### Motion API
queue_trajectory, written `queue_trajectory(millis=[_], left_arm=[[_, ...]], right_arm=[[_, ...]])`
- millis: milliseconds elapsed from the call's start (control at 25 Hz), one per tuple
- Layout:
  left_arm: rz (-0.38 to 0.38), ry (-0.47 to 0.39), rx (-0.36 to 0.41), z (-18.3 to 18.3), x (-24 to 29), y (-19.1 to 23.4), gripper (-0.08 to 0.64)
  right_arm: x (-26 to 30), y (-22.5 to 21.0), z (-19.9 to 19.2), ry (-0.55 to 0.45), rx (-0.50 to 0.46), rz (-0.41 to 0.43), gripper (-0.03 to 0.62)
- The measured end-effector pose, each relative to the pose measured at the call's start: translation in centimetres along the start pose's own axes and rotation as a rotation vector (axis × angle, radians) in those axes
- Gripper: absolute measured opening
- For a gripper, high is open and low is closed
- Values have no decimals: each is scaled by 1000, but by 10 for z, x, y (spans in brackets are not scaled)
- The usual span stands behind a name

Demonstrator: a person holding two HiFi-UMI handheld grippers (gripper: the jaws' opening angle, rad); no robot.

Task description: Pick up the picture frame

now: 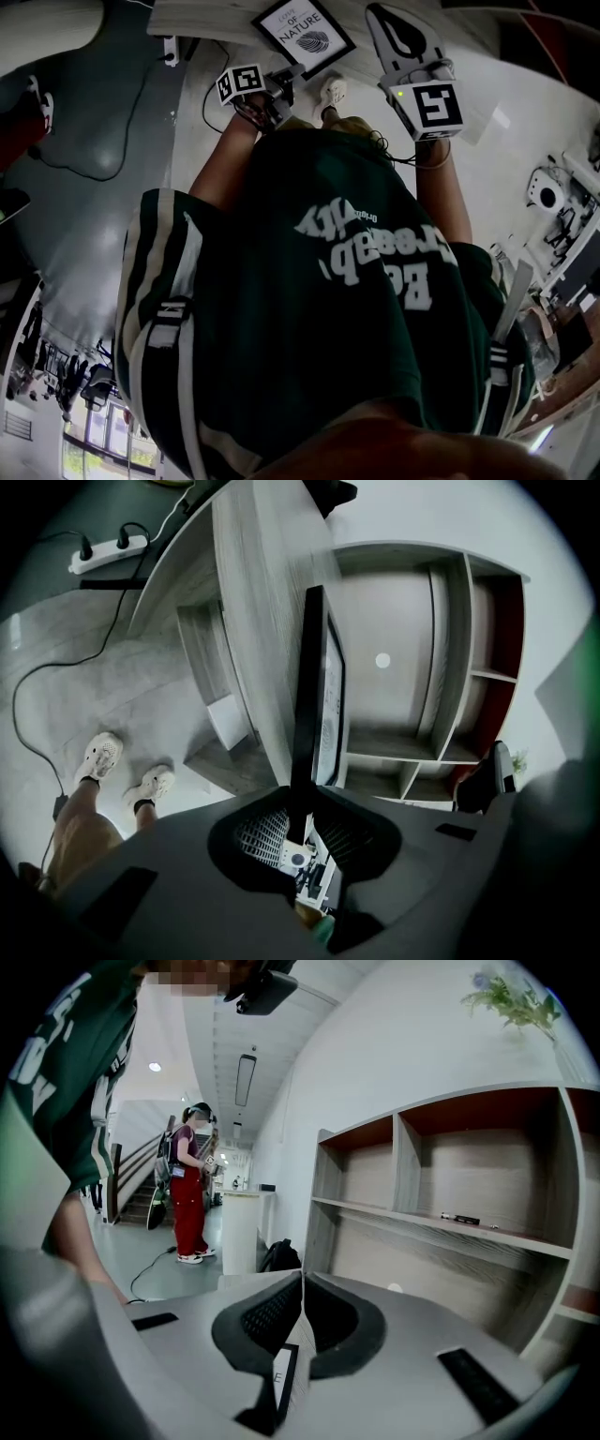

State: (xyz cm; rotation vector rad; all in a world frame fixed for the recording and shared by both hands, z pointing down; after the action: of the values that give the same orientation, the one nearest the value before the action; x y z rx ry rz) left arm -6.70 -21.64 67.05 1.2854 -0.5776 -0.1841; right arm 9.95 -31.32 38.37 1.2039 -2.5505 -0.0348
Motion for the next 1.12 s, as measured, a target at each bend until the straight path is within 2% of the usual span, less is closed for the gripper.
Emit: queue_trajectory(millis=[200, 280, 320, 560, 640, 720, 920, 1120], left_arm=[[-62, -16, -26, -13, -6, 9, 102], [-100, -40, -40, -10, -7, 12, 181], [-110, -54, -44, -7, -7, 14, 183], [-112, -81, -10, 16, -1, 14, 184], [-118, -87, -1, 25, 3, 9, 176], [-105, -84, 21, 31, 3, 3, 132], [-68, -52, 93, 24, -3, -3, 95], [-123, -76, 177, 26, -12, -20, 80]], right_arm=[[0, 6, -3, 4, 4, 20, 34], [3, 9, -5, 10, 5, 28, 34], [3, 9, -5, 12, 3, 30, 34], [3, 4, -6, 16, -6, 13, 34], [5, 2, -6, 21, -8, 11, 34], [8, 2, -5, 25, -7, 12, 34], [7, 5, -3, 21, 0, 18, 34], [12, 3, -9, 13, 15, 9, 34]])
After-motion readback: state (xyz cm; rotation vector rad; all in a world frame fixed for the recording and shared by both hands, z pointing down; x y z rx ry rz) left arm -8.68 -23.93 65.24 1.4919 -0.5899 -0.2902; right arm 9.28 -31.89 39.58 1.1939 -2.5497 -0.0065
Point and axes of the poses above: the fingertips, and each gripper's own axes: x forward along the fingers, y to its left, z out of its top, the point moved 7 cm from there along -x, backward along the fingers, and after that the axes turned 6 degrees about -z, right-handed, at the moved point
